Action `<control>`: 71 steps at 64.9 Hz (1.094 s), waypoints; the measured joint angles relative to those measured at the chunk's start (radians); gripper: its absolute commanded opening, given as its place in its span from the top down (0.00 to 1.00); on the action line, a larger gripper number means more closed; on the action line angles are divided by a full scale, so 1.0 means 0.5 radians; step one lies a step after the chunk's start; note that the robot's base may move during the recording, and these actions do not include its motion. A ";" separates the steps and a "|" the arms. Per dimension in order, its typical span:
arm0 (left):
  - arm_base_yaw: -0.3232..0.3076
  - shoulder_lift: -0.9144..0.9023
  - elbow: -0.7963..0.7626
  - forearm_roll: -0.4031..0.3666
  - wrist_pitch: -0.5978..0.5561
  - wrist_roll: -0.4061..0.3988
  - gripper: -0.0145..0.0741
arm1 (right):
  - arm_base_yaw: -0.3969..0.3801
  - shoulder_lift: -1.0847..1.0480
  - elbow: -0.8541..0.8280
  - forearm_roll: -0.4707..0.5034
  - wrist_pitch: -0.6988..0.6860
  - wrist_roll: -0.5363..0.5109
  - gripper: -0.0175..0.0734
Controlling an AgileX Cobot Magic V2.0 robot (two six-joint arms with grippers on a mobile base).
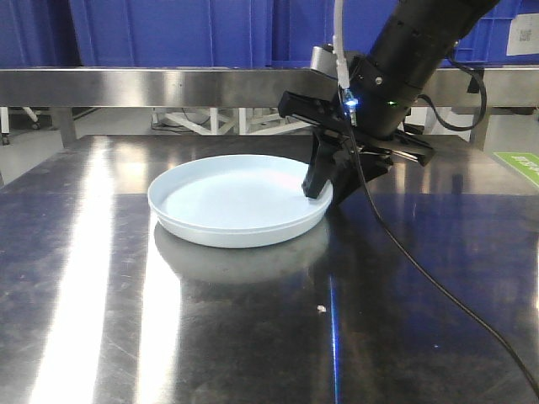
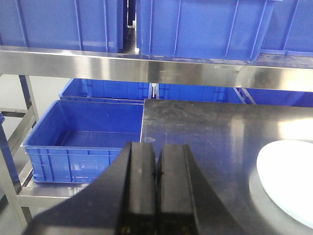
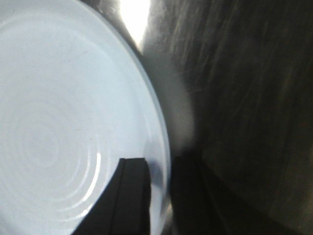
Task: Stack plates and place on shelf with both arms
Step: 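Grip the rim of the stacked plates with the right gripper, then lift the stacked plates up and tilt them beside the right arm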
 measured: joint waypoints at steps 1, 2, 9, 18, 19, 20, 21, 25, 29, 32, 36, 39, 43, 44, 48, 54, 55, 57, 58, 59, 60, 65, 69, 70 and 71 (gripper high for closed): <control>0.000 0.000 0.000 0.000 0.000 0.000 0.74 | 0.000 0.000 0.000 0.000 0.000 0.004 0.65; 0.000 0.000 0.000 0.000 0.000 0.000 0.74 | 0.000 0.000 0.000 0.000 0.000 0.003 0.67; 0.000 0.000 0.000 0.000 0.000 0.000 0.74 | 0.000 0.003 0.000 0.005 0.000 0.016 0.76; 0.000 0.000 0.000 0.000 0.000 0.000 0.74 | 0.000 -0.006 0.000 0.008 -0.004 0.046 0.75; 0.000 0.000 0.000 0.000 0.000 0.000 0.74 | 0.000 -0.010 0.000 0.002 -0.008 0.046 0.75; 0.000 0.000 0.000 0.000 0.000 0.000 0.74 | 0.000 -0.015 0.004 0.003 -0.008 0.046 0.75; 0.000 0.000 0.000 0.000 0.000 0.000 0.74 | 0.000 -0.020 0.004 0.003 -0.011 0.046 0.75; 0.000 0.000 0.000 0.000 0.000 0.000 0.74 | 0.000 -0.050 0.007 -0.005 -0.029 0.046 0.75; 0.000 0.000 0.000 0.000 0.000 0.000 0.74 | -0.004 -0.099 0.012 -0.009 -0.065 0.046 0.75; 0.000 0.000 0.000 0.000 0.000 0.000 0.74 | -0.018 -0.152 0.012 -0.013 -0.100 0.046 0.75; 0.000 0.000 0.000 0.000 0.000 0.000 0.74 | -0.037 -0.218 0.012 -0.022 -0.171 0.046 0.75; 0.000 0.000 0.000 0.000 0.000 0.000 0.74 | -0.053 -0.279 0.012 -0.056 -0.224 0.046 0.75; 0.000 0.000 0.000 0.000 0.000 0.000 0.74 | -0.074 -0.343 0.012 -0.121 -0.292 0.046 0.75; 0.000 0.000 0.000 0.000 0.000 0.000 0.74 | -0.078 -0.360 0.016 -0.139 -0.309 0.046 0.75; 0.000 0.000 0.000 0.000 0.000 0.000 0.74 | -0.092 -0.430 0.054 -0.209 -0.417 0.046 0.75; 0.000 0.000 0.000 0.000 0.000 0.000 0.74 | -0.114 -0.555 0.185 -0.315 -0.628 0.046 0.75; 0.000 0.000 0.000 0.000 0.000 0.000 0.74 | -0.118 -0.589 0.215 -0.337 -0.668 0.046 0.75; 0.000 0.000 0.000 0.000 0.000 0.000 0.74 | -0.129 -0.638 0.282 -0.362 -0.753 0.046 0.75; 0.000 0.000 0.000 0.000 0.000 0.000 0.74 | -0.135 -0.662 0.318 -0.373 -0.796 0.046 0.75; 0.000 0.000 0.000 0.000 0.000 0.000 0.74 | -0.141 -0.688 0.356 -0.382 -0.839 0.046 0.75; 0.000 0.000 0.000 0.000 0.000 0.000 0.74 | -0.145 -0.714 0.415 -0.387 -0.902 0.046 0.75; 0.000 0.000 0.000 0.000 0.000 0.000 0.74 | -0.194 -0.860 0.622 -0.422 -1.106 0.046 0.75; 0.000 0.000 0.000 0.000 0.000 0.000 0.74 | -0.226 -0.984 0.804 -0.441 -1.250 0.046 0.75; 0.000 0.000 0.000 0.000 0.000 0.000 0.74 | -0.237 -1.010 0.842 -0.447 -1.278 0.046 0.75; 0.000 0.000 0.000 0.000 0.000 0.000 0.74 | -0.243 -1.037 0.879 -0.455 -1.301 0.046 0.75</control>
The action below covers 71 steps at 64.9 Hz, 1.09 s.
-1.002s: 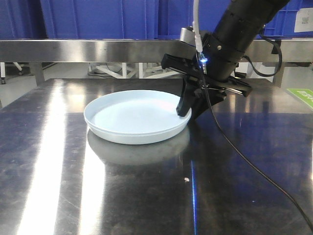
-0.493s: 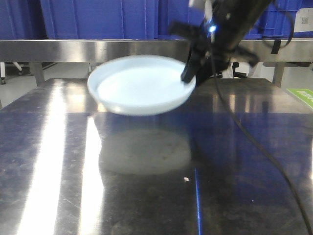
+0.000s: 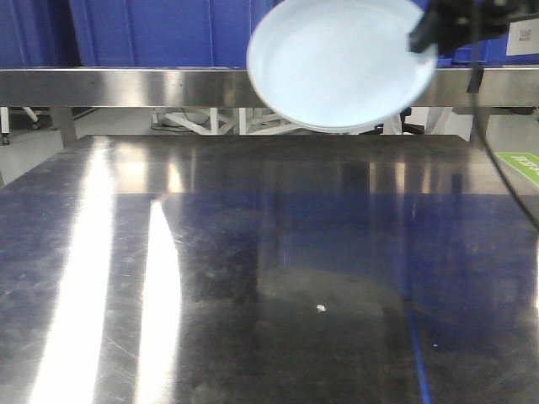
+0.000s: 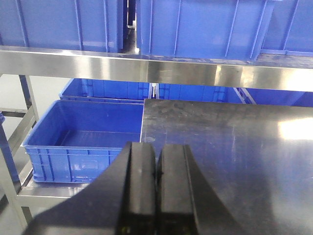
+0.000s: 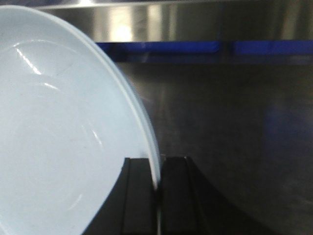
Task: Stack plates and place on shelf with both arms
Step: 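Lift the stacked plates up and tilt them beside the right arm, then drive the base away from the table holding the plates in the right gripper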
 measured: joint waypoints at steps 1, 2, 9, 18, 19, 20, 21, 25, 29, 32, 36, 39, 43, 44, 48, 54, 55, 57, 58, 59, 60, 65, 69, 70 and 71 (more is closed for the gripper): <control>0.000 0.000 0.000 0.000 0.000 0.000 0.74 | -0.005 -0.027 0.036 -0.005 -0.023 0.000 0.75; 0.000 0.000 0.000 0.000 0.000 0.000 0.74 | -0.006 -0.040 0.071 -0.006 -0.043 0.000 0.75; 0.000 0.000 0.000 0.000 0.000 0.000 0.74 | -0.017 -0.240 0.293 -0.040 -0.132 0.000 0.75; 0.000 0.000 0.000 0.000 0.000 0.000 0.74 | 0.021 -0.504 0.551 -0.133 -0.149 0.000 0.75; 0.000 0.000 0.000 0.000 0.000 0.000 0.74 | 0.027 -0.518 0.577 -0.141 -0.149 0.000 0.75; 0.000 0.000 0.000 0.000 0.000 0.000 0.74 | 0.033 -0.563 0.603 -0.165 -0.149 0.000 0.75; 0.000 0.000 0.000 0.000 0.000 0.000 0.74 | 0.035 -0.593 0.628 -0.182 -0.153 0.000 0.75; 0.000 0.000 0.000 0.000 0.000 0.000 0.74 | 0.054 -0.715 0.731 -0.234 -0.167 0.000 0.75; 0.000 0.000 0.000 0.000 0.000 0.000 0.74 | 0.063 -0.875 0.861 -0.267 -0.210 0.000 0.75; 0.000 0.000 0.000 0.000 0.000 0.000 0.74 | 0.063 -0.996 0.954 -0.276 -0.250 0.000 0.75; 0.000 0.000 0.000 0.000 0.000 0.000 0.74 | 0.063 -1.139 1.062 -0.280 -0.313 0.000 0.75; 0.000 0.000 0.000 0.000 0.000 0.000 0.74 | 0.063 -1.245 1.140 -0.280 -0.363 0.000 0.75; 0.000 0.000 0.000 0.000 0.000 0.000 0.74 | 0.063 -1.389 1.240 -0.280 -0.416 0.000 0.75; 0.000 0.000 0.000 0.000 0.000 0.000 0.74 | 0.063 -1.424 1.262 -0.280 -0.424 0.000 0.75; 0.000 0.000 0.000 0.000 0.000 0.000 0.74 | 0.063 -1.585 1.354 -0.280 -0.435 0.000 0.75; 0.000 0.000 0.000 0.000 0.000 0.000 0.74 | 0.063 -1.796 1.453 -0.280 -0.435 0.000 0.75; 0.000 0.000 0.000 0.000 0.000 0.000 0.74 | 0.063 -1.829 1.466 -0.280 -0.435 0.000 0.75; 0.000 0.000 0.000 0.000 0.000 0.000 0.74 | 0.063 -1.897 1.489 -0.280 -0.431 0.000 0.75; 0.000 0.000 0.000 0.000 0.000 0.000 0.74 | 0.063 -1.932 1.499 -0.280 -0.428 0.000 0.75; 0.000 0.000 0.000 0.000 0.000 0.000 0.74 | 0.063 -1.981 1.512 -0.280 -0.422 0.000 0.75; 0.000 0.000 0.000 0.000 0.000 0.000 0.74 | 0.063 -2.013 1.516 -0.280 -0.417 0.000 0.75; 0.000 0.000 0.000 0.000 0.000 0.000 0.74 | 0.063 -2.168 1.546 -0.280 -0.380 0.000 0.75; 0.000 0.000 0.000 0.000 0.000 0.000 0.74 | 0.063 -2.267 1.553 -0.280 -0.332 0.000 0.75; 0.000 0.000 0.000 0.000 0.000 0.000 0.74 | 0.063 -2.285 1.553 -0.280 -0.332 0.000 0.75; 0.000 0.000 0.000 0.000 0.000 0.000 0.74 | 0.063 -2.302 1.553 -0.280 -0.320 0.000 0.75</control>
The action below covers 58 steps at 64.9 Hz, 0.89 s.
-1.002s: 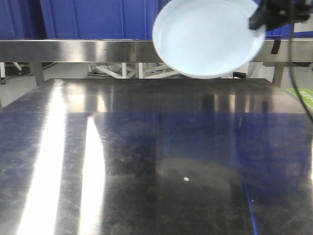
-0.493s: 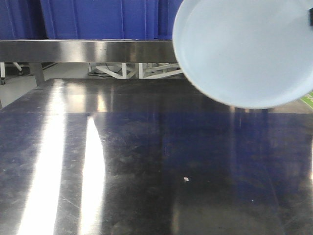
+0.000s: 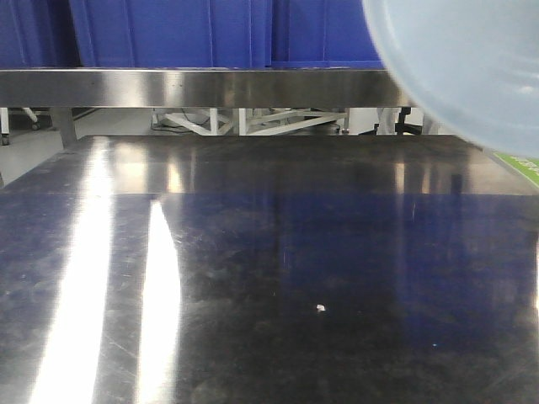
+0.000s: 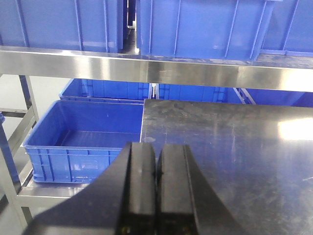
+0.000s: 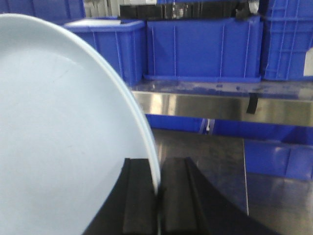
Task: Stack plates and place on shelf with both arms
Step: 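Drive the base away from the table holding the plates in the right gripper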
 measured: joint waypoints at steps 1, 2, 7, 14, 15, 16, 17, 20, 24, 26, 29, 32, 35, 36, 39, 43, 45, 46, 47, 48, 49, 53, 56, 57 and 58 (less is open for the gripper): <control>0.000 0.000 0.000 0.000 0.000 0.000 0.74 | 0.000 -0.008 0.000 0.000 0.006 0.000 0.75; 0.000 0.000 0.000 0.000 0.000 0.000 0.74 | 0.000 -0.029 0.000 0.000 0.012 0.000 0.75; 0.000 0.000 0.000 0.000 0.000 0.000 0.74 | 0.000 -0.072 0.001 0.000 0.035 0.000 0.75; 0.000 0.000 0.000 0.000 0.000 0.000 0.74 | 0.000 -0.080 0.004 -0.003 0.058 0.000 0.75; 0.000 0.000 0.000 0.000 0.000 0.000 0.74 | 0.000 -0.080 0.004 -0.003 0.062 0.000 0.75; 0.000 0.000 0.000 0.000 0.000 0.000 0.74 | 0.000 -0.080 0.004 -0.003 0.066 0.000 0.75; 0.000 0.000 0.000 0.000 0.000 0.000 0.74 | 0.000 -0.080 0.004 -0.003 0.066 0.000 0.75; 0.000 0.000 0.000 0.000 0.000 0.000 0.74 | 0.000 -0.080 0.004 -0.003 0.066 0.000 0.75; 0.000 0.000 0.000 0.000 0.000 0.000 0.74 | 0.000 -0.080 0.004 -0.003 0.066 0.000 0.75; 0.000 0.000 0.000 0.000 0.000 0.000 0.74 | 0.000 -0.080 0.004 -0.003 0.066 0.000 0.75; 0.000 0.000 0.000 0.000 0.000 0.000 0.74 | 0.000 -0.080 0.004 -0.003 0.066 0.000 0.75; 0.000 0.000 0.000 0.000 0.000 0.000 0.74 | 0.000 -0.080 0.004 -0.003 0.066 0.000 0.75; 0.000 0.000 0.000 0.000 0.000 0.000 0.74 | 0.000 -0.080 0.004 -0.003 0.066 0.000 0.75; 0.000 0.000 0.000 0.000 0.000 0.000 0.74 | 0.000 -0.080 0.004 -0.003 0.066 0.000 0.75; 0.000 0.000 0.000 0.000 0.000 0.000 0.74 | 0.000 -0.080 0.004 -0.003 0.066 0.000 0.75; 0.000 0.000 0.000 0.000 0.000 0.000 0.74 | 0.000 -0.080 0.004 -0.003 0.066 0.000 0.75; 0.000 0.000 0.000 0.000 0.000 0.000 0.74 | 0.000 -0.080 0.004 -0.003 0.066 0.000 0.75; 0.000 0.000 0.000 0.000 0.000 0.000 0.74 | 0.000 -0.080 0.004 -0.003 0.066 0.000 0.75; 0.000 0.000 0.000 0.000 0.000 0.000 0.74 | 0.000 -0.080 0.004 -0.003 0.066 0.000 0.75; 0.000 0.000 0.000 0.000 0.000 0.000 0.74 | 0.000 -0.080 0.004 -0.003 0.066 0.000 0.75; 0.000 0.000 0.000 0.000 0.000 0.000 0.74 | 0.000 -0.080 0.004 -0.003 0.066 0.000 0.75; 0.000 0.000 0.000 0.000 0.000 0.000 0.74 | 0.000 -0.080 0.004 -0.003 0.066 0.000 0.75; 0.000 0.000 0.000 0.000 0.000 0.000 0.74 | 0.000 -0.080 0.004 -0.003 0.066 0.000 0.75; 0.000 0.000 0.000 0.000 0.000 0.000 0.74 | 0.000 -0.080 0.004 -0.003 0.066 0.000 0.75; 0.000 0.000 0.000 0.000 0.000 0.000 0.74 | 0.000 -0.080 0.004 -0.003 0.066 0.000 0.75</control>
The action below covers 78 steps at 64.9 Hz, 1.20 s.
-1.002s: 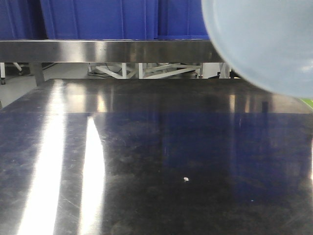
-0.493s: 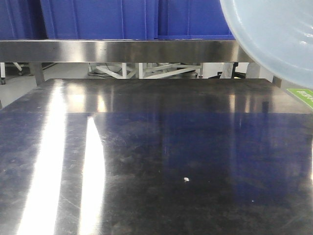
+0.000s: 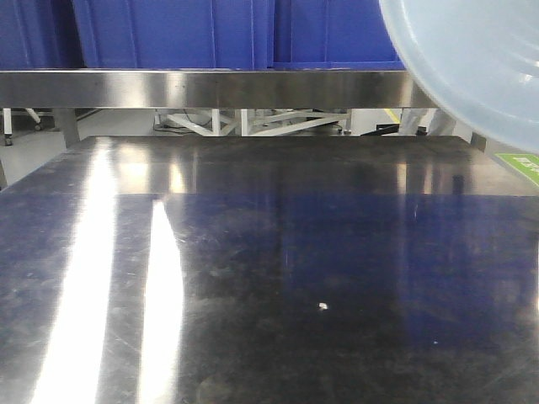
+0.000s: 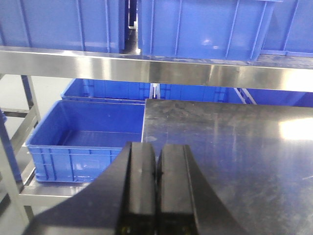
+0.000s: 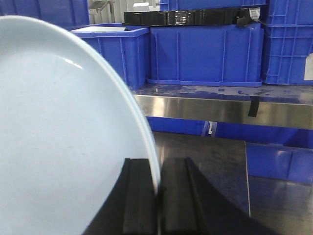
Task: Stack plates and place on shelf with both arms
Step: 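Drive the base away from the table holding the plates in the right gripper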
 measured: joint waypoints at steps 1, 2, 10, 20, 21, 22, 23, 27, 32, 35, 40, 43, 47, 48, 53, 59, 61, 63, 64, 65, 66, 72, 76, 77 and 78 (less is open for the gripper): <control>0.000 0.000 0.000 0.000 0.000 0.000 0.74 | 0.000 0.000 0.000 0.000 0.000 0.000 0.75; 0.000 0.000 0.000 0.000 0.000 0.000 0.74 | 0.000 0.000 0.000 0.000 0.000 0.000 0.75; 0.000 0.000 0.000 0.000 0.000 0.000 0.74 | 0.000 0.000 0.000 0.000 0.000 0.000 0.75; 0.000 0.000 0.000 0.000 0.000 0.000 0.74 | 0.000 0.000 0.000 0.000 0.000 0.000 0.75; 0.000 0.000 0.000 0.000 0.000 0.000 0.74 | 0.000 0.000 0.000 0.000 0.000 0.000 0.75; 0.000 0.000 0.000 0.000 0.000 0.000 0.74 | 0.000 0.000 0.000 0.000 0.000 0.000 0.75; 0.000 0.000 0.000 0.000 0.000 0.000 0.74 | 0.000 0.000 0.000 0.000 0.000 0.000 0.75; 0.000 0.000 0.000 0.000 0.000 0.000 0.74 | 0.000 0.000 0.000 0.000 0.000 0.000 0.75; 0.000 0.000 0.000 0.000 0.000 0.000 0.74 | 0.000 0.000 0.000 0.000 0.000 0.000 0.75; 0.000 -0.004 0.000 0.000 0.000 0.000 0.74 | 0.000 -0.003 0.000 0.000 0.000 0.000 0.75; 0.000 -0.008 0.000 0.000 0.000 0.000 0.74 | 0.000 -0.008 0.000 0.000 0.000 0.000 0.75; 0.000 -0.008 0.000 0.000 0.000 0.000 0.74 | 0.000 -0.008 0.000 0.000 0.000 0.000 0.75; 0.000 -0.008 0.000 0.000 0.000 0.000 0.74 | 0.000 -0.008 0.000 0.000 0.003 0.000 0.75; 0.000 -0.008 0.000 0.000 0.000 0.000 0.74 | 0.000 -0.008 0.003 0.000 0.003 0.000 0.75; 0.000 -0.008 0.000 0.000 0.000 0.000 0.74 | 0.000 -0.008 0.003 0.000 0.003 0.000 0.75; 0.000 -0.012 0.000 0.000 0.000 0.000 0.74 | 0.000 -0.008 0.003 0.000 0.003 0.000 0.75; 0.000 -0.012 0.000 0.000 0.000 0.000 0.74 | 0.000 -0.008 0.003 0.000 0.003 0.000 0.75; 0.000 -0.012 0.000 0.000 0.000 0.000 0.74 | 0.000 -0.008 0.003 0.000 0.003 0.000 0.75; 0.000 -0.012 0.000 0.000 0.000 0.000 0.74 | 0.000 -0.008 0.003 0.000 0.003 0.000 0.75; 0.000 -0.012 0.000 0.000 0.000 0.000 0.74 | 0.000 -0.008 0.003 0.000 0.003 0.000 0.75; 0.000 -0.012 0.000 0.000 0.000 0.000 0.74 | 0.000 -0.008 0.003 0.000 0.003 0.000 0.75; 0.000 -0.012 0.000 0.000 0.000 0.000 0.74 | 0.000 -0.008 0.003 0.000 0.003 0.000 0.75; 0.000 -0.012 0.000 0.000 0.000 0.000 0.74 | 0.000 -0.008 0.003 0.000 0.003 0.000 0.75; 0.000 -0.012 0.000 0.000 0.000 0.000 0.74 | 0.000 -0.008 0.003 0.000 0.003 0.000 0.75; 0.000 -0.012 0.000 0.000 0.000 0.000 0.74 | 0.000 -0.008 0.003 0.000 0.003 0.000 0.75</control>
